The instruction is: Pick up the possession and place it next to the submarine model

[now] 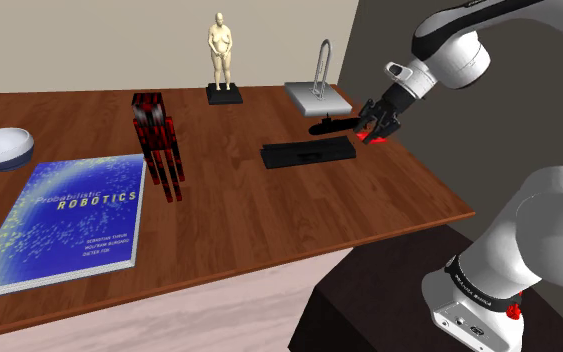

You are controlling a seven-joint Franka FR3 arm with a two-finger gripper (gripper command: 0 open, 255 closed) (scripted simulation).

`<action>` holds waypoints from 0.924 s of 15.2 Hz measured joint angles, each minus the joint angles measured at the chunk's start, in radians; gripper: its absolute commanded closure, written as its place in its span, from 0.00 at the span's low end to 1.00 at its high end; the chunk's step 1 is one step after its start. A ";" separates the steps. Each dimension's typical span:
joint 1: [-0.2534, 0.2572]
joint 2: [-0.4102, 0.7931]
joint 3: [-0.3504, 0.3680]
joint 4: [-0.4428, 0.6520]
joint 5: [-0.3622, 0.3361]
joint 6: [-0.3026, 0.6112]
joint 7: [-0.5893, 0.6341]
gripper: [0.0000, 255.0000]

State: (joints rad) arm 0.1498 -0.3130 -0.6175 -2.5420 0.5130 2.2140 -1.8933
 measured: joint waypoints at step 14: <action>-0.027 0.115 -0.136 0.020 0.034 -0.025 -0.209 1.00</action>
State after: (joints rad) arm 0.1226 -0.1976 -0.7539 -2.5219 0.5471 2.1891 -2.1024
